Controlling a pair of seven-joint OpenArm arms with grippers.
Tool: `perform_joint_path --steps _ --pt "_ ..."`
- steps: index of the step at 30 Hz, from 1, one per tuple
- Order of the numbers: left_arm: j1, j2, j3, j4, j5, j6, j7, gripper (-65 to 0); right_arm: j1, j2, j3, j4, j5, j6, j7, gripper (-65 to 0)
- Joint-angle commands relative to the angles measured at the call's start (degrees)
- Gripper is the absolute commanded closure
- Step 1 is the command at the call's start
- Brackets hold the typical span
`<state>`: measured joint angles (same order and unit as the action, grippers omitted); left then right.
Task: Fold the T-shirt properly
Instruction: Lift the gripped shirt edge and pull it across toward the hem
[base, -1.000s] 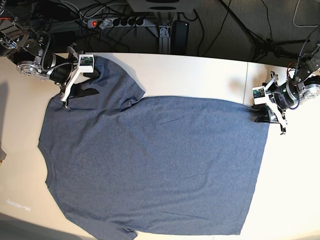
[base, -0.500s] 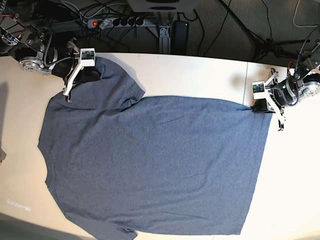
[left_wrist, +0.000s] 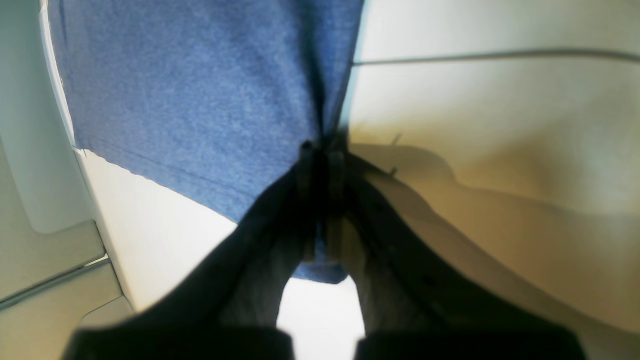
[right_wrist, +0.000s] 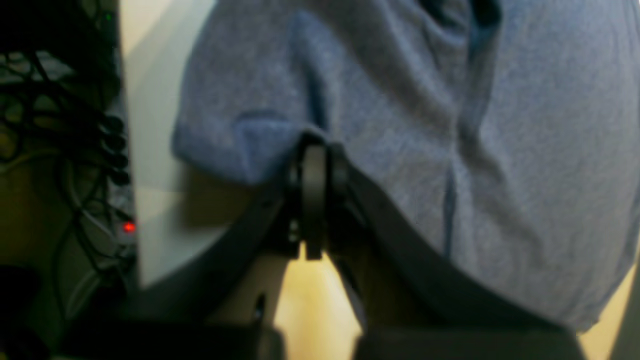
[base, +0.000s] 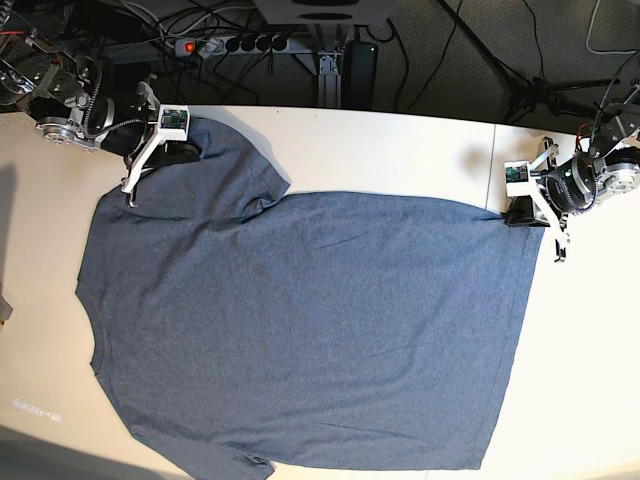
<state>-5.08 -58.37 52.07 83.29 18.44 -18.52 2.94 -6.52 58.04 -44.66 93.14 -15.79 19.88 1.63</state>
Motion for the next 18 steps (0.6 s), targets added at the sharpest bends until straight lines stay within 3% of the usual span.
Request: perform_joint_path --steps 1,9,13,18 --pt "0.2 -1.1 -0.8 -0.4 0.2 -4.9 2.0 0.0 -0.7 0.7 0.5 -0.3 0.5 4.4 -3.4 0.0" --pt "0.2 -1.0 -11.6 3.1 -8.2 -13.6 2.1 0.0 -0.6 0.7 9.9 4.2 5.8 7.7 -3.5 0.0" --pt "0.2 -1.0 -17.1 3.2 -12.7 -19.7 2.0 0.0 -0.6 0.7 14.7 6.1 9.0 9.2 -4.7 0.0" --pt "0.2 -1.0 -17.7 3.4 -13.3 -20.3 2.5 0.0 -0.5 0.7 20.0 7.5 11.8 11.0 -4.7 0.0"
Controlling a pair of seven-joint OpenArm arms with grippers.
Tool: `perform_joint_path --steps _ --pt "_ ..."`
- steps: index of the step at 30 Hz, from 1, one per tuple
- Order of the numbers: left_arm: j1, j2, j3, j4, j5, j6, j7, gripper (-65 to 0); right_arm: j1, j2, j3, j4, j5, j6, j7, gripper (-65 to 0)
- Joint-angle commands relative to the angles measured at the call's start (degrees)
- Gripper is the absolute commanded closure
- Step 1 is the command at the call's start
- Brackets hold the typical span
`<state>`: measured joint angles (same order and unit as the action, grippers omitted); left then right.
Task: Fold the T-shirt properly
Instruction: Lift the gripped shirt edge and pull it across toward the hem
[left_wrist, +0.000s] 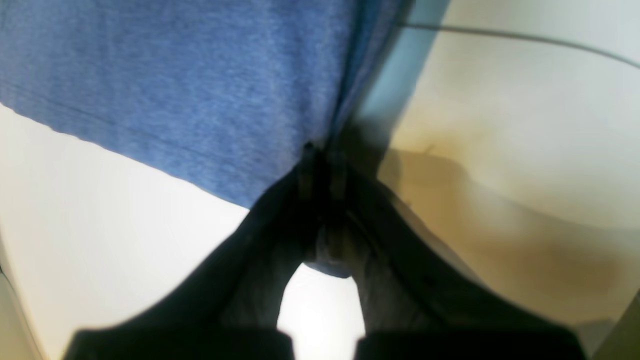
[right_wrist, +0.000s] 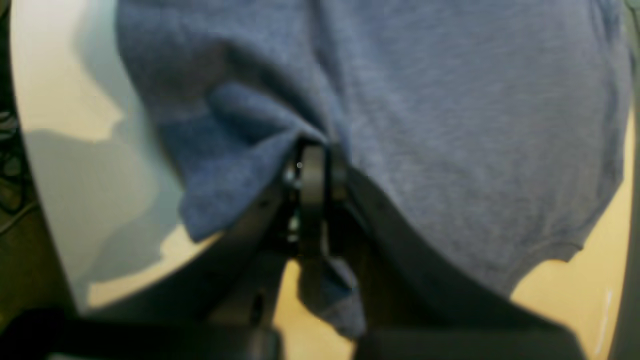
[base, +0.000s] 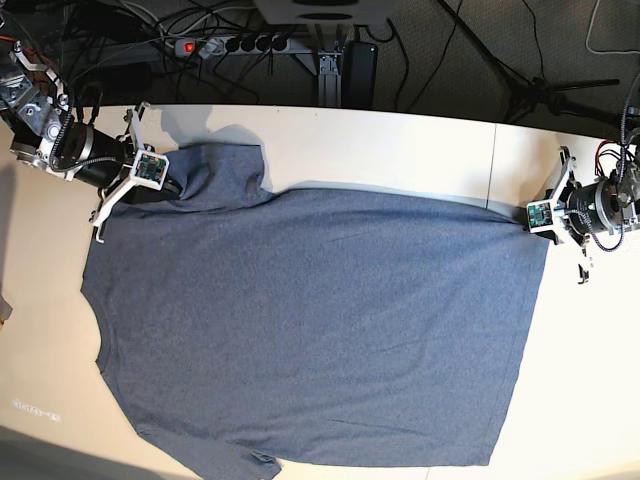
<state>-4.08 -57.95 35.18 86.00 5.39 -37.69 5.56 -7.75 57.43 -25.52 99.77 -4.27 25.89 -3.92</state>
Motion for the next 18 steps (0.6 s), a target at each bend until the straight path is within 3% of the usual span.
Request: perform_joint_path --steps 1,8,12,18 --pt "-0.9 -1.4 -0.8 0.7 -0.3 -1.1 -0.1 0.0 1.0 1.3 1.6 1.0 0.8 5.0 0.9 0.0" --pt "-2.7 -1.4 -0.8 0.7 -0.9 -0.9 0.5 0.0 6.9 1.3 2.2 1.1 0.9 5.5 0.8 0.0" --pt "-5.7 -1.4 -0.8 0.7 -4.5 -0.9 1.2 0.0 10.9 1.3 2.2 0.4 0.9 5.5 0.0 0.0" --pt "-6.9 -1.1 -0.8 0.5 -4.3 0.1 1.1 0.0 16.0 1.1 2.1 -3.6 5.6 5.6 0.0 0.0"
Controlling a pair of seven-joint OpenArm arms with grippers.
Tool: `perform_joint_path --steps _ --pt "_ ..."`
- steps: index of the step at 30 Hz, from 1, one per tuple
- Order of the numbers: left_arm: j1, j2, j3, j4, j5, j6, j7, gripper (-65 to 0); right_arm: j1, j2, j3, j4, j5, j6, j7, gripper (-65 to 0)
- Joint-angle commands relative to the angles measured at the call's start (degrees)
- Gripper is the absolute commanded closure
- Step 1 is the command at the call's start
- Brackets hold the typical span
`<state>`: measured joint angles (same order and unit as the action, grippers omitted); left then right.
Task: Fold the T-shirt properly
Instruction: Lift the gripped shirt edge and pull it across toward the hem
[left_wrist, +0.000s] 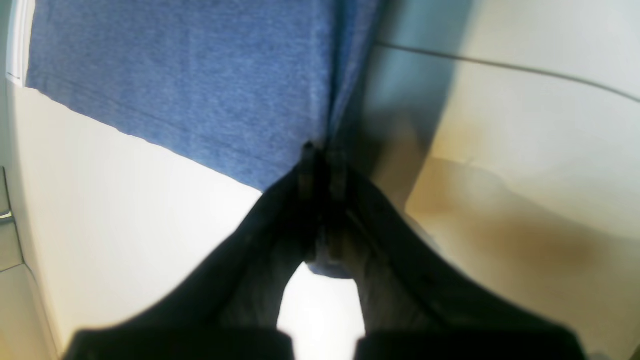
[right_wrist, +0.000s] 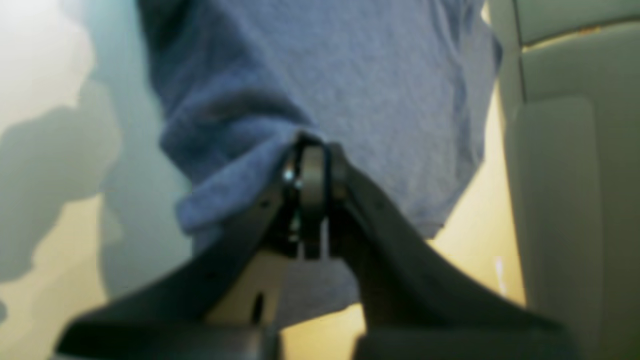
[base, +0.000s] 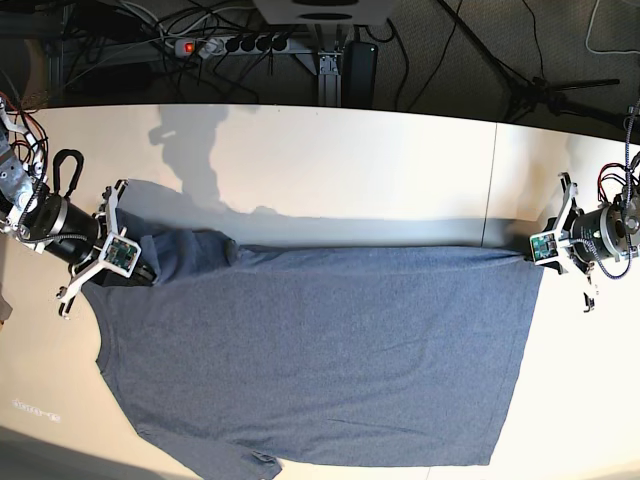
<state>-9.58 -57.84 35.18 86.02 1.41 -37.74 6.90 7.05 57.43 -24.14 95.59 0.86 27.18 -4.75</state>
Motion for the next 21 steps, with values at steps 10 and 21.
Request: perform_joint_path --steps 10,21 --pt "-9.1 3.7 -0.7 -8.9 -1.2 1.7 -0.5 0.0 6.3 0.2 -1.5 -3.2 1.7 5.0 0.9 0.0" --pt "-16.4 7.8 -0.7 -17.8 0.1 1.7 -0.9 0.0 21.0 -2.1 -17.5 -10.3 -1.6 5.2 0.9 0.0"
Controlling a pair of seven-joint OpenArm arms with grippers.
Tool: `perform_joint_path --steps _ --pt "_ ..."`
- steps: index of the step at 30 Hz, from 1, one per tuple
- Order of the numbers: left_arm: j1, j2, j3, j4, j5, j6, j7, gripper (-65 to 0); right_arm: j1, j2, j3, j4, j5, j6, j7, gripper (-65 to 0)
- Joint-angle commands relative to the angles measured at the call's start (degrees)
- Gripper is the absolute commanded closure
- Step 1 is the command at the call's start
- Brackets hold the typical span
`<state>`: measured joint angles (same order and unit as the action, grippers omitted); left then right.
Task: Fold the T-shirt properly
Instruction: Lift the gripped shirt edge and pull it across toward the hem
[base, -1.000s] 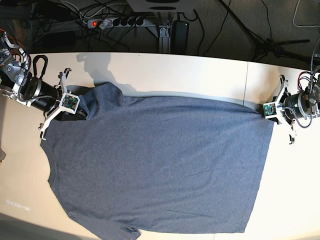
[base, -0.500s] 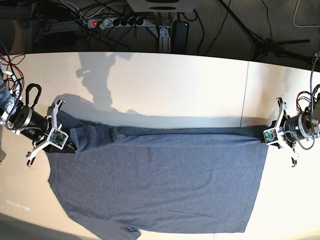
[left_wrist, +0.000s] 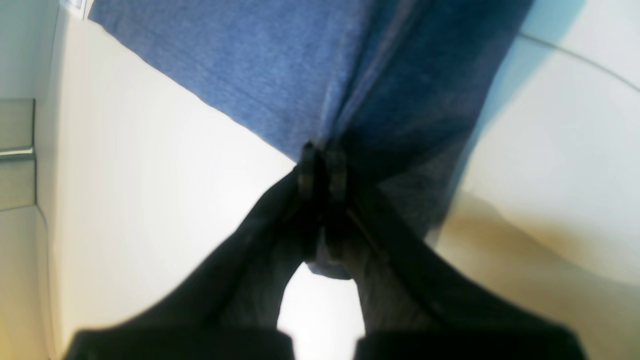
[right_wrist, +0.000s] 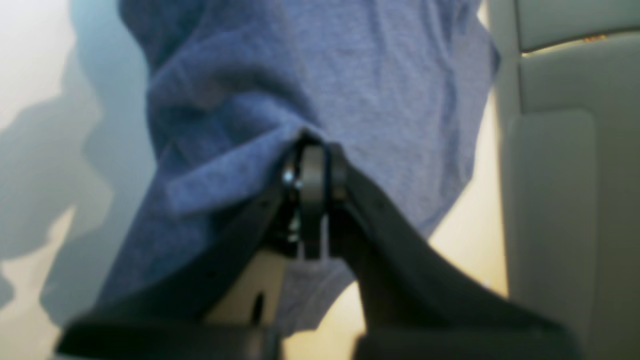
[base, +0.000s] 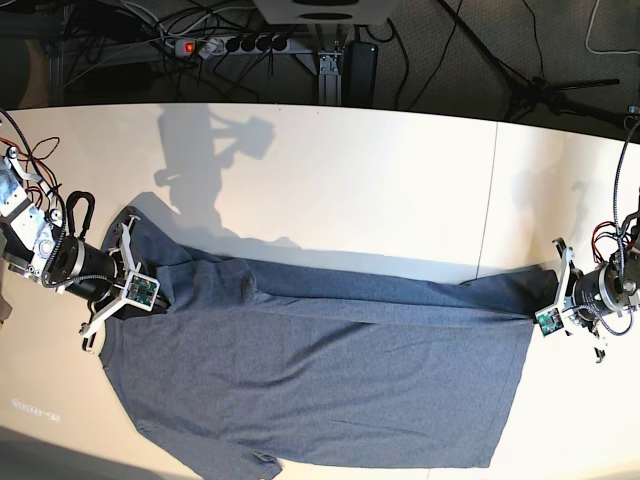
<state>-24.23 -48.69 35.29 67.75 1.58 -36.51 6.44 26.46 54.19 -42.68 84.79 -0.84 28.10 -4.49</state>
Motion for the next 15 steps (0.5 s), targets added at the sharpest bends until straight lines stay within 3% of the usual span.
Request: perform_joint_path --steps 1,9,15 --pt "-2.4 -1.2 -0.7 0.1 0.0 0.4 -0.6 0.0 3.0 0.8 -0.5 -0.2 -0.3 4.3 0.6 0.0" --pt "-3.8 0.8 0.1 -1.8 4.9 -0.1 -2.5 0.0 10.9 -3.6 -6.6 -6.9 -2.7 4.3 0.8 0.0" --pt "-9.2 1.4 8.0 -6.3 10.5 0.9 -8.6 0.0 14.8 -6.3 -11.0 -11.1 -4.2 4.3 0.8 0.0"
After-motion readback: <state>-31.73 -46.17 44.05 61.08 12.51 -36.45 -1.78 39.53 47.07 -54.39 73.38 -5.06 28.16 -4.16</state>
